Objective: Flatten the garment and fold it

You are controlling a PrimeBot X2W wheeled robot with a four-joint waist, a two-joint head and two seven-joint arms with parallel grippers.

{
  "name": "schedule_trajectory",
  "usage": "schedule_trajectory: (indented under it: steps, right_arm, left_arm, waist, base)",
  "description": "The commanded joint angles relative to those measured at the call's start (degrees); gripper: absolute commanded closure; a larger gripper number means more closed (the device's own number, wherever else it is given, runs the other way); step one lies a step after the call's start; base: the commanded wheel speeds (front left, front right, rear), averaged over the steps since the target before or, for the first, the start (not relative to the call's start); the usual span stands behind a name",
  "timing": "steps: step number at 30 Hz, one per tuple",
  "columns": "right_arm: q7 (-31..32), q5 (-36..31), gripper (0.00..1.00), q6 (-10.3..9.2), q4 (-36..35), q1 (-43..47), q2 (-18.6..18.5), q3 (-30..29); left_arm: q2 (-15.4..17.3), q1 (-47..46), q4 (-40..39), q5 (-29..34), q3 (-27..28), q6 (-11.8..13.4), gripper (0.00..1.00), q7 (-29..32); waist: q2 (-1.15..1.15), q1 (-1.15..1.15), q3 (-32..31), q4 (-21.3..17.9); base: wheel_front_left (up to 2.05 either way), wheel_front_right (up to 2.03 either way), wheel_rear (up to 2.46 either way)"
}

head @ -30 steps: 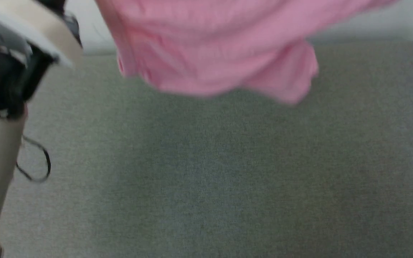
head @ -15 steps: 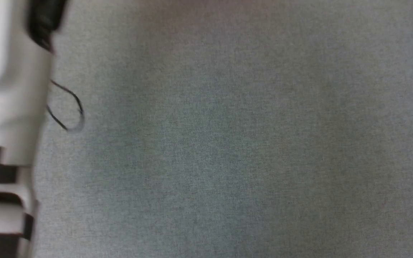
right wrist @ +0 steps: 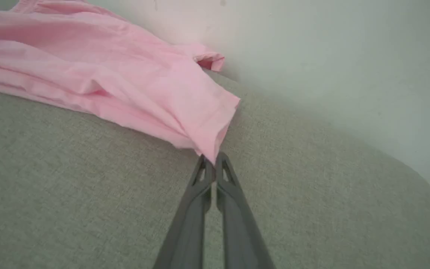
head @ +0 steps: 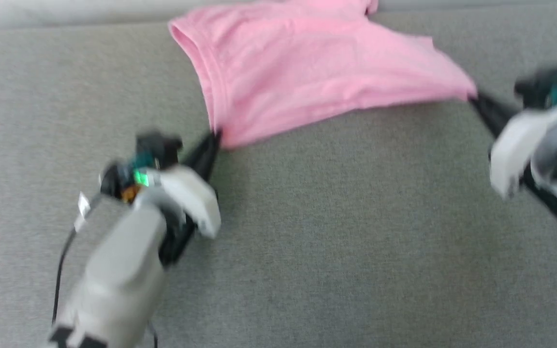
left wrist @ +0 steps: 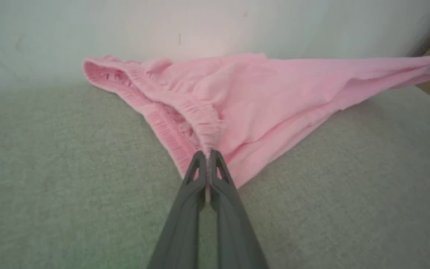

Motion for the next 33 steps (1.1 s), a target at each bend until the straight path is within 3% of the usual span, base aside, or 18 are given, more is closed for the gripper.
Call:
schedule_trajectory:
  steps: [1, 12, 17, 27, 33]
  right_arm:
    - [0.16, 0.81, 1.0, -0.13, -0.59, 1.24, -0.95, 0.64]
    - [7.28, 11.0, 1.0, -0.13, -11.18, 15.44, -13.0, 8.76]
    - [10.65, 15.93, 1.0, -0.13, -16.61, 23.34, -18.06, 9.87]
    - [16.27, 25.9, 1.0, -0.13, -25.74, 41.33, -27.51, 6.08]
    - [13.78, 26.61, 1.0, -0.13, -29.7, 44.0, -29.46, -1.14]
  left_arm:
    - [0.41, 1.36, -0.04, 0.16, -0.29, -0.26, 1.0, -0.48]
    - [4.94, 18.29, -8.29, -0.02, -4.57, -0.39, 1.0, 0.9]
    - [7.43, 26.82, -16.44, -0.98, -5.93, 1.11, 1.0, 3.17]
    - [12.08, 42.69, -34.96, -3.52, -7.57, 6.92, 1.0, 8.11]
    - [13.02, 44.32, -40.12, -3.14, -8.24, 8.36, 1.0, 9.54]
  waist:
    - [0.0, 0.01, -4.43, 1.91]
    - [0.0, 0.01, -14.54, 2.48]
    - [0.0, 0.01, -18.56, 2.67]
    - [0.0, 0.01, -21.15, 3.57]
    - [0.0, 0.01, -19.99, 4.61]
  base:
    - [0.0, 0.0, 0.0]
    - [0.0, 0.0, 0.0]
    - [0.0, 0.0, 0.0]
    - [0.0, 0.0, 0.0]
    - [0.0, 0.0, 0.0]
